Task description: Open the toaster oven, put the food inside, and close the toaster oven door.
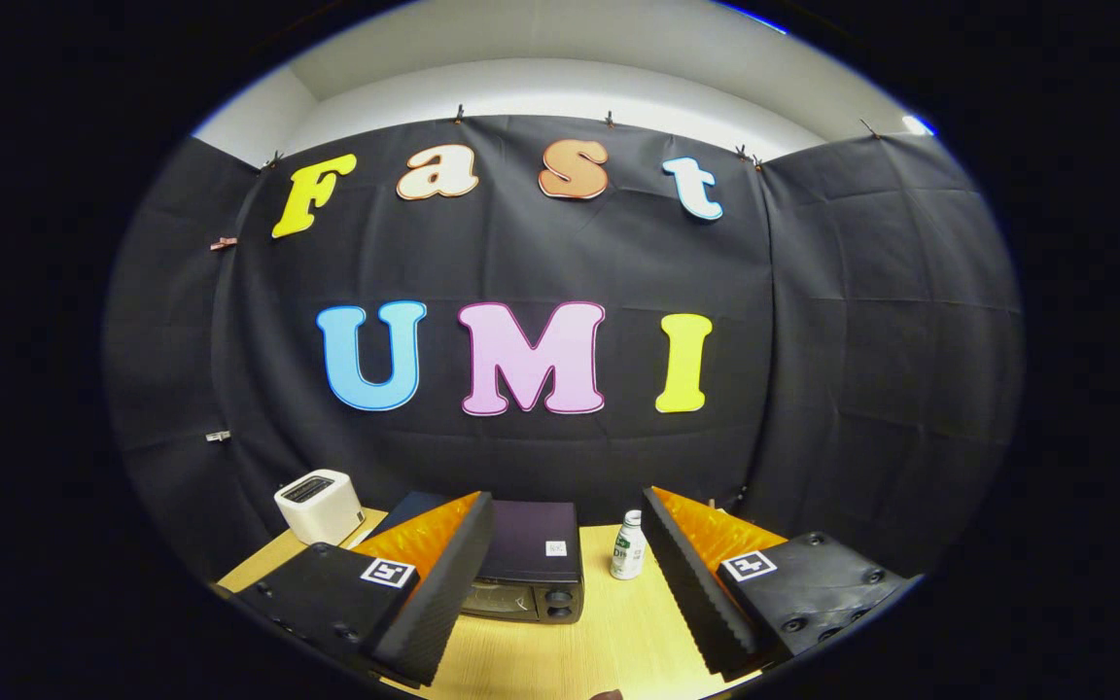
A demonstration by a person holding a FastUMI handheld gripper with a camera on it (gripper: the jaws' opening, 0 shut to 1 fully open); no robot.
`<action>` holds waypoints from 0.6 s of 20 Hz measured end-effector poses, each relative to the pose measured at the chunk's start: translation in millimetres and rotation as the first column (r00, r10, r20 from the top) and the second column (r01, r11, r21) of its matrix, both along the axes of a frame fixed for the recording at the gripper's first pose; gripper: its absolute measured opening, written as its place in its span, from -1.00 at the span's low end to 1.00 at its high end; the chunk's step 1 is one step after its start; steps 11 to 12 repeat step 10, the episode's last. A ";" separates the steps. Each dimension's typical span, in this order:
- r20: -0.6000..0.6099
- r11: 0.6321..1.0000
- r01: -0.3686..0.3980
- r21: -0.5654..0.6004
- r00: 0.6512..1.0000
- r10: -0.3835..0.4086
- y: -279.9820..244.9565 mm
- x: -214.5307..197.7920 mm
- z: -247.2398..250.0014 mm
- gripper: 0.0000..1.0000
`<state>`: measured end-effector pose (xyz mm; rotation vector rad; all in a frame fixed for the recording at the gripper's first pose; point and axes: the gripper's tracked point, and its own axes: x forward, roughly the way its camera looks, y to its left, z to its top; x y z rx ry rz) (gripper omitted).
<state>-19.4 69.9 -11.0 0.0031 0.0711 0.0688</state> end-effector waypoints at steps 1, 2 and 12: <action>-0.001 1.000 -0.001 0.000 1.000 0.001 0.0 0.2 0.0 0.97; -0.001 1.000 -0.001 0.004 1.000 0.001 0.3 0.6 -0.5 0.97; -0.003 1.000 -0.009 -0.004 1.000 0.009 7.0 7.5 0.3 0.97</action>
